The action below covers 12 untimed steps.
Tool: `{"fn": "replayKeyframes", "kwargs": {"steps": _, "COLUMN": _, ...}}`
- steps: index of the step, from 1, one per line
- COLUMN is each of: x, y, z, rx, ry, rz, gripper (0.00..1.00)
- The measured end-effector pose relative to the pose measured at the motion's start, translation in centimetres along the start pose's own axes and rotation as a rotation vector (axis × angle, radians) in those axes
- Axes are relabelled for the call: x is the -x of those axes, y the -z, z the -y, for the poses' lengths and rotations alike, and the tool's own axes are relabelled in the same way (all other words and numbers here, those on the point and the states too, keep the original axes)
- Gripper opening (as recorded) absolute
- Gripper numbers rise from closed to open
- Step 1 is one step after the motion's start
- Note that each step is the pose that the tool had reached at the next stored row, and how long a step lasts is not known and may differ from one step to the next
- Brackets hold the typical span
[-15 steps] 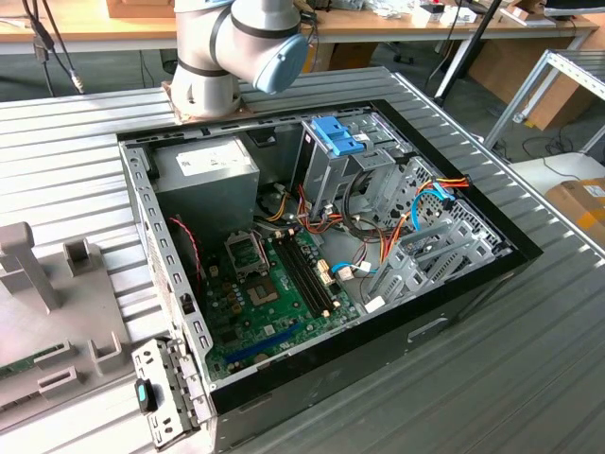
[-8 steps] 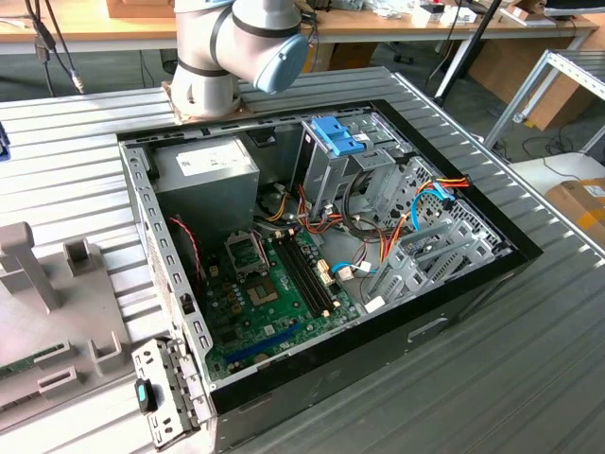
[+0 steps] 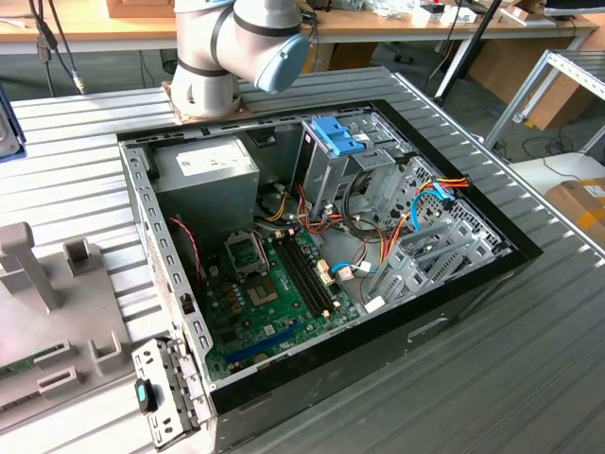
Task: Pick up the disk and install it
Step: 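Pick up the disk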
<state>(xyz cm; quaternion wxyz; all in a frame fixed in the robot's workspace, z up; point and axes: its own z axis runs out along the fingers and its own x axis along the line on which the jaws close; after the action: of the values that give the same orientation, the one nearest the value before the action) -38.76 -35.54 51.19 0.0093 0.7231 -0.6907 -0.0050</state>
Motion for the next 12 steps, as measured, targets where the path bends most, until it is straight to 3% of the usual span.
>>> {"fn": "replayKeyframes", "kwargs": {"steps": 8, "x": -0.02, "y": 0.02, "z": 0.98, "rx": 0.0001, "ry": 0.0, "rz": 0.0, "gripper": 0.37}}
{"fn": "replayKeyframes", "kwargs": {"steps": 12, "x": -0.04, "y": 0.04, "z": 1.91, "rx": 0.0001, "ry": 0.0, "rz": 0.0, "gripper": 0.37}}
